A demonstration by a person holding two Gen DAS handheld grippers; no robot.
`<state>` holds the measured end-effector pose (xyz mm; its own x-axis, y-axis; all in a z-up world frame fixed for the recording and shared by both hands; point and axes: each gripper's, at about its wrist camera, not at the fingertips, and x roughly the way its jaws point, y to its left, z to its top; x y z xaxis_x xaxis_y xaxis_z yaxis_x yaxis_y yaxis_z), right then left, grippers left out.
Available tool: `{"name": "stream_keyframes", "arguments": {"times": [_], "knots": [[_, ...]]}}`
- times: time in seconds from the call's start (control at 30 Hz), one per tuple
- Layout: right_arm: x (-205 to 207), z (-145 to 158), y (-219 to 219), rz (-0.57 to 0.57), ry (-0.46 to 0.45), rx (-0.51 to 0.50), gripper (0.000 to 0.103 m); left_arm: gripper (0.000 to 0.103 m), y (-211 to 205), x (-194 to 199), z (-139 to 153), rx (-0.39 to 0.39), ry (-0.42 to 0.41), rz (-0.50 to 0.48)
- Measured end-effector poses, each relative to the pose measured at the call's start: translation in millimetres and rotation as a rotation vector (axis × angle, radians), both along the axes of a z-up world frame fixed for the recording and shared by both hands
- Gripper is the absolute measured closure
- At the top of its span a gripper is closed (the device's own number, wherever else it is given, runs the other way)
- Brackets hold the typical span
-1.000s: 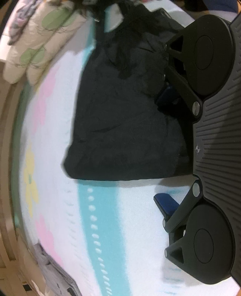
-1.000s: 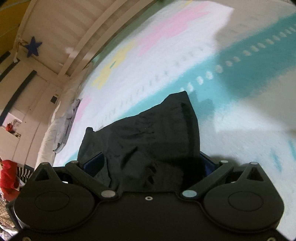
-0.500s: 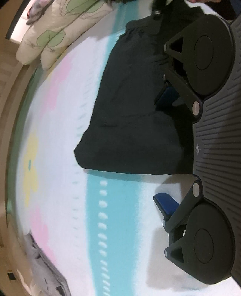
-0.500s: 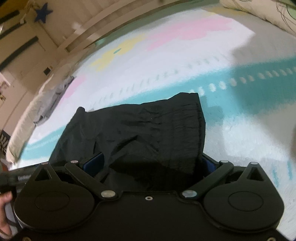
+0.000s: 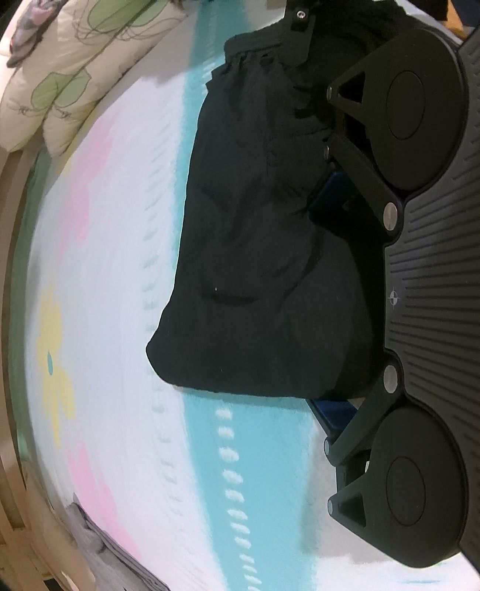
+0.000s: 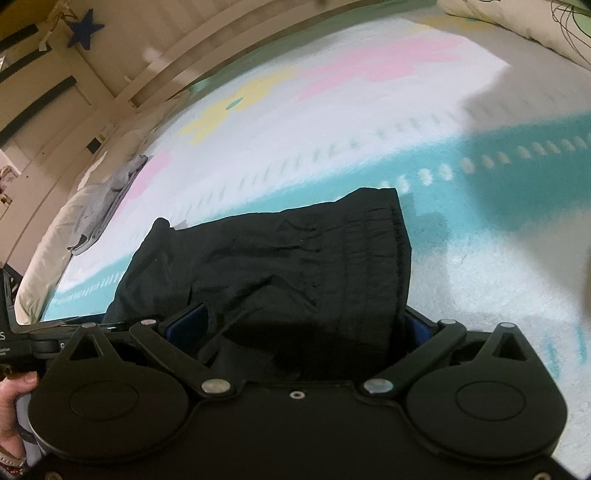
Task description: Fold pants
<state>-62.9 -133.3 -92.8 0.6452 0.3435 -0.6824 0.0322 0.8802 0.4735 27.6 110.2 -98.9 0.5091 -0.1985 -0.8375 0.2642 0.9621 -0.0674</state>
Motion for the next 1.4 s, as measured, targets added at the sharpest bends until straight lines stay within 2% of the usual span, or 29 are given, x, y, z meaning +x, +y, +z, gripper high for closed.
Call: {"name": "stream_keyframes", "arguments": {"times": [0.23, 0.43, 0.77, 0.87, 1.03, 1.07, 1.13, 1.17, 1.2, 1.23, 1.3, 1.4], "knots": [[3, 3, 3, -0.014, 0.020, -0.008, 0.000, 0.001, 2, -2, 0, -0.024, 0.002, 0.023], [6, 3, -2, -0.039, 0.042, 0.026, 0.000, 0.001, 1, -2, 0, -0.028, 0.000, 0.020], [15, 7, -8, -0.137, 0.203, 0.095, 0.000, 0.000, -2, 4, 0, -0.012, 0.033, 0.004], [17, 7, -7, -0.117, 0.218, 0.085, 0.000, 0.001, 0, 6, -1, -0.018, 0.042, -0.004], [21, 9, -2, -0.006, 0.225, 0.018, 0.001, 0.001, 1, 2, -2, -0.015, 0.026, -0.009], [21, 9, -1, 0.006, 0.227, 0.002, 0.005, 0.003, 1, 1, -1, -0.011, 0.021, -0.007], [20, 12, 4, 0.000, 0.231, -0.049, 0.019, 0.013, 2, -2, 1, -0.014, 0.010, 0.006], [19, 14, 5, -0.010, 0.230, -0.082, 0.032, 0.024, 2, -4, 4, -0.021, 0.003, 0.013], [18, 16, 5, -0.015, 0.229, -0.109, 0.040, 0.034, 2, -5, 6, -0.025, -0.001, 0.018], [17, 17, 6, -0.014, 0.225, -0.121, 0.042, 0.038, 3, -6, 7, -0.020, -0.004, 0.027], [16, 18, 5, -0.019, 0.222, -0.116, 0.054, 0.061, 4, -8, 12, -0.015, -0.013, 0.032], [14, 20, 1, -0.035, 0.219, -0.099, 0.067, 0.076, 6, -12, 19, -0.008, -0.029, 0.037]]}}
